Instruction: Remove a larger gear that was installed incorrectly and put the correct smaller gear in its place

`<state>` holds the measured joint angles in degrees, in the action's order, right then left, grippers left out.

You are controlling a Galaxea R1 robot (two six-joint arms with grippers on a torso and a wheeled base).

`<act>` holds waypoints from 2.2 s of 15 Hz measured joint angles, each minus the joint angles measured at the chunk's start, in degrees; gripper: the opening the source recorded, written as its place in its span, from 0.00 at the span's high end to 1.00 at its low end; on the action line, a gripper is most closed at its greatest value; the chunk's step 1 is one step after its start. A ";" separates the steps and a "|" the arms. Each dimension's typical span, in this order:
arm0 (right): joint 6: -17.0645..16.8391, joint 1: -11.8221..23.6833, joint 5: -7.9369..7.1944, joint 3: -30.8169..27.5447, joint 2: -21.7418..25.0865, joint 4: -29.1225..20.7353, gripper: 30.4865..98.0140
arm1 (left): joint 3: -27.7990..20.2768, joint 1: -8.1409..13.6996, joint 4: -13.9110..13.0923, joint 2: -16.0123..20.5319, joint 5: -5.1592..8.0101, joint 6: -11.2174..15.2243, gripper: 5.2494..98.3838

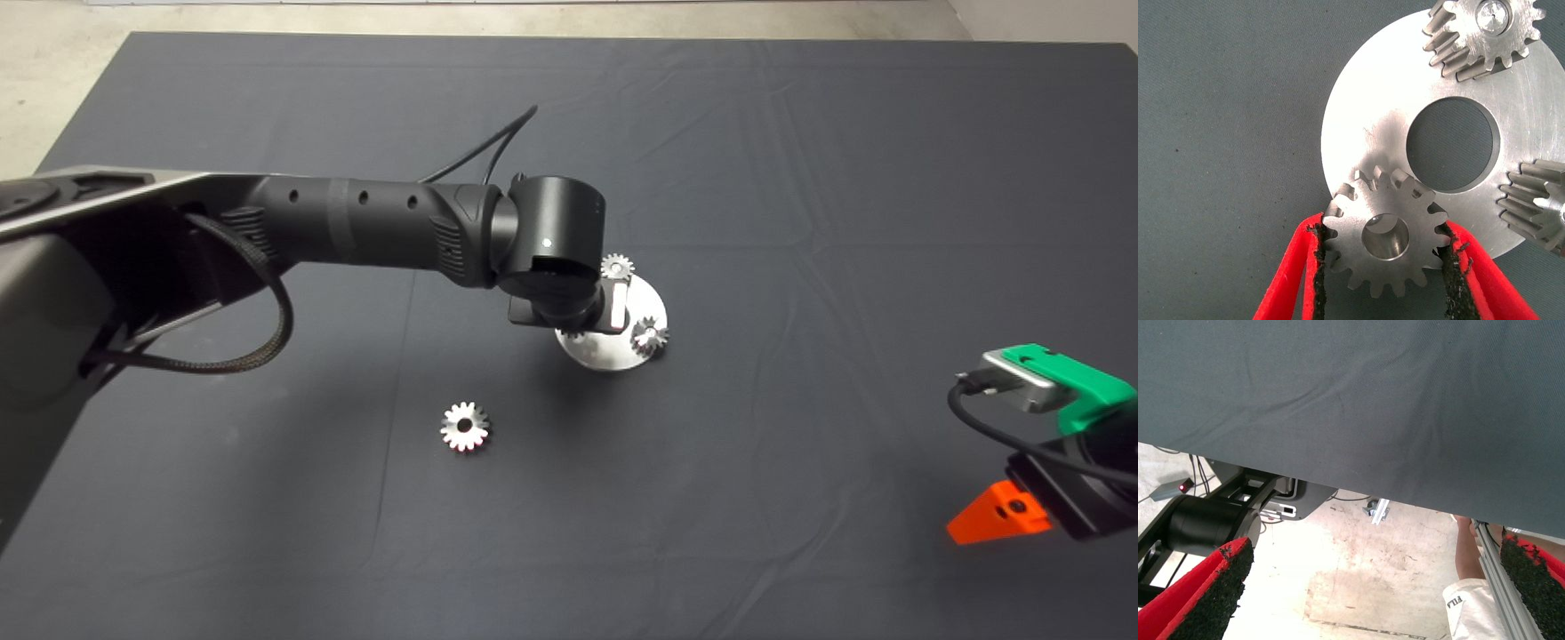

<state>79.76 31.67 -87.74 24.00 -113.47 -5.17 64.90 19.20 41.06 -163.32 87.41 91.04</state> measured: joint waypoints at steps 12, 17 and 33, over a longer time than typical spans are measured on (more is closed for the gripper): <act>0.00 0.10 0.02 -0.06 0.00 0.00 0.00 | -1.10 0.00 0.78 1.77 0.00 0.00 0.68; 0.00 0.10 0.02 -0.06 0.00 0.00 0.00 | -1.27 -0.02 0.81 1.77 0.02 0.00 0.68; 0.00 0.11 0.03 -0.06 0.00 0.00 0.00 | -1.34 -0.63 1.44 0.97 0.02 0.00 0.68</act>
<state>79.76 31.78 -87.70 23.94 -113.47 -5.17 63.56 18.57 42.50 -162.35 87.43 91.04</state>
